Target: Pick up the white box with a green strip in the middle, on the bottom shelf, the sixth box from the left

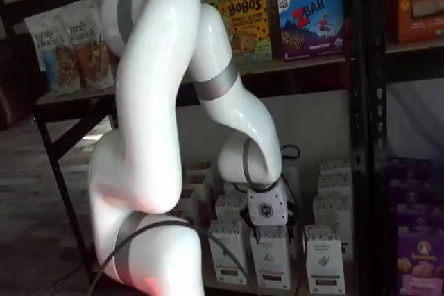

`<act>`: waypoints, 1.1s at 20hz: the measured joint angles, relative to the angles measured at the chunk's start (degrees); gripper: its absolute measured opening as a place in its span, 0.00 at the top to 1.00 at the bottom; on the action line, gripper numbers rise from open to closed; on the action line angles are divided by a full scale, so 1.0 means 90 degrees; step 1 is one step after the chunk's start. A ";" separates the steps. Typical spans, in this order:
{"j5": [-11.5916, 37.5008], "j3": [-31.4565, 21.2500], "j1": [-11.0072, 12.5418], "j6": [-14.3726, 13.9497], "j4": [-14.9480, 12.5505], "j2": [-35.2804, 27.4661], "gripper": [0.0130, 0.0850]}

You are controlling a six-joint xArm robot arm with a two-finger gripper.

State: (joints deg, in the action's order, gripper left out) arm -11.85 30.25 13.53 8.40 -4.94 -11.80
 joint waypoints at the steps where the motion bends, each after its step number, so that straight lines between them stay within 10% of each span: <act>1: 0.0068 0.0104 0.0003 0.0038 0.0037 -0.0161 0.00; 16: -0.0216 0.2327 0.0348 -0.0180 -0.0543 -0.2106 0.00; 22: -0.0362 0.2990 0.0444 0.0212 -0.0242 -0.2603 0.00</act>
State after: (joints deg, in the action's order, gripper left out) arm -15.11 57.16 17.52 10.31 -7.12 -35.23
